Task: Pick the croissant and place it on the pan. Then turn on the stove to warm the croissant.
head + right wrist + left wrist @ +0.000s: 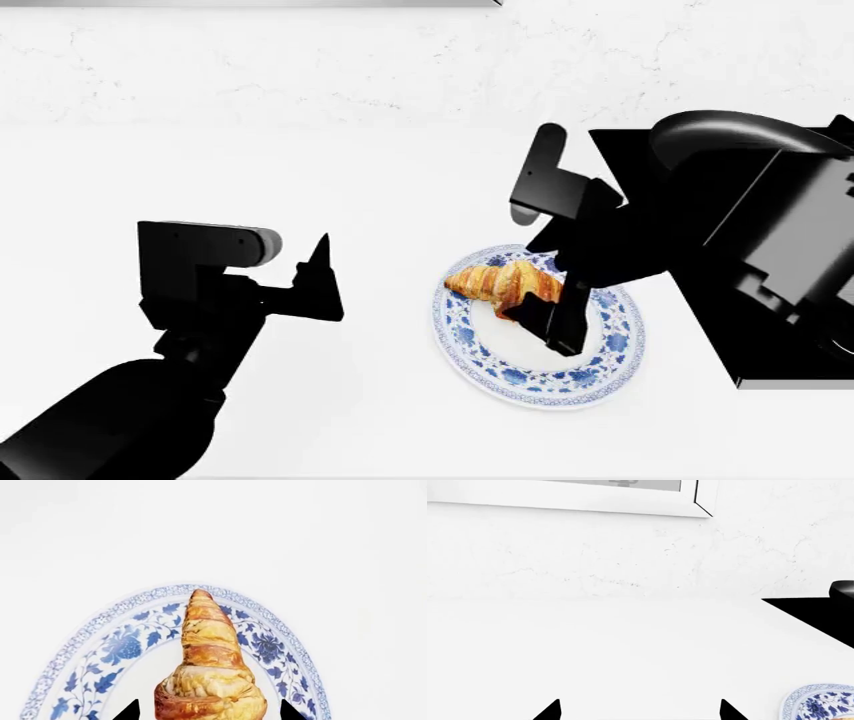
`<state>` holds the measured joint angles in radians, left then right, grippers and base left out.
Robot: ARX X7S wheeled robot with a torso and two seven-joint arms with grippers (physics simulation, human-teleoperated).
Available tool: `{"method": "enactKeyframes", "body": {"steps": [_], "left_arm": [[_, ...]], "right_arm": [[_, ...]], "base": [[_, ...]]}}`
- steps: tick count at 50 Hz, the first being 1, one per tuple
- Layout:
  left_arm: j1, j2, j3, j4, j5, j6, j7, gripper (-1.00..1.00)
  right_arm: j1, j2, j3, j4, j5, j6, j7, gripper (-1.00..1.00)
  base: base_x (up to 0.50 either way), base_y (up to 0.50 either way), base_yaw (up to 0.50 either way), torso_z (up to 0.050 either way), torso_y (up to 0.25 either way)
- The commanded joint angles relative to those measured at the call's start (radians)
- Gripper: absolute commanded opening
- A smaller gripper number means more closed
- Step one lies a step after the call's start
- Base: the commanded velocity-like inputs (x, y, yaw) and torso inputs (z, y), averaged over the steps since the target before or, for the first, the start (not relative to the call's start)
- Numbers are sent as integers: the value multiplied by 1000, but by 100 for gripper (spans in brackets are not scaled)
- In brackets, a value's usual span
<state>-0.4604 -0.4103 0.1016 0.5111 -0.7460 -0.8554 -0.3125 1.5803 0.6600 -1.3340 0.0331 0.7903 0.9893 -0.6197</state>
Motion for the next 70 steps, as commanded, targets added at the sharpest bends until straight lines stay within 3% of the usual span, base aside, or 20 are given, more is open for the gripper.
{"method": "enactKeyframes", "body": {"steps": [1, 25, 26, 56, 70], "left_arm": [[0, -2, 2, -5, -2, 5, 0, 100], [-1, -6, 7, -11, -6, 14, -3, 100], [-1, -7, 8, -12, -4, 15, -3, 100], [3, -15, 21, -7, -11, 28, 2, 100], [8, -27, 5, 28, -30, 23, -12, 100]], "right_arm": [[-5, -9, -9, 18, -7, -6, -5, 100], [-12, -19, -27, 42, -18, -12, -15, 100], [-12, -19, -25, 44, -17, -12, -14, -100], [9, 13, 15, -51, 18, 22, 44, -100], [6, 58, 130, -213, 135, 80, 188, -100]], "base": [[0, 0, 0, 0, 0], [0, 0, 0, 0, 0], [0, 0, 0, 0, 0], [0, 0, 0, 0, 0], [0, 0, 0, 0, 1]]}}
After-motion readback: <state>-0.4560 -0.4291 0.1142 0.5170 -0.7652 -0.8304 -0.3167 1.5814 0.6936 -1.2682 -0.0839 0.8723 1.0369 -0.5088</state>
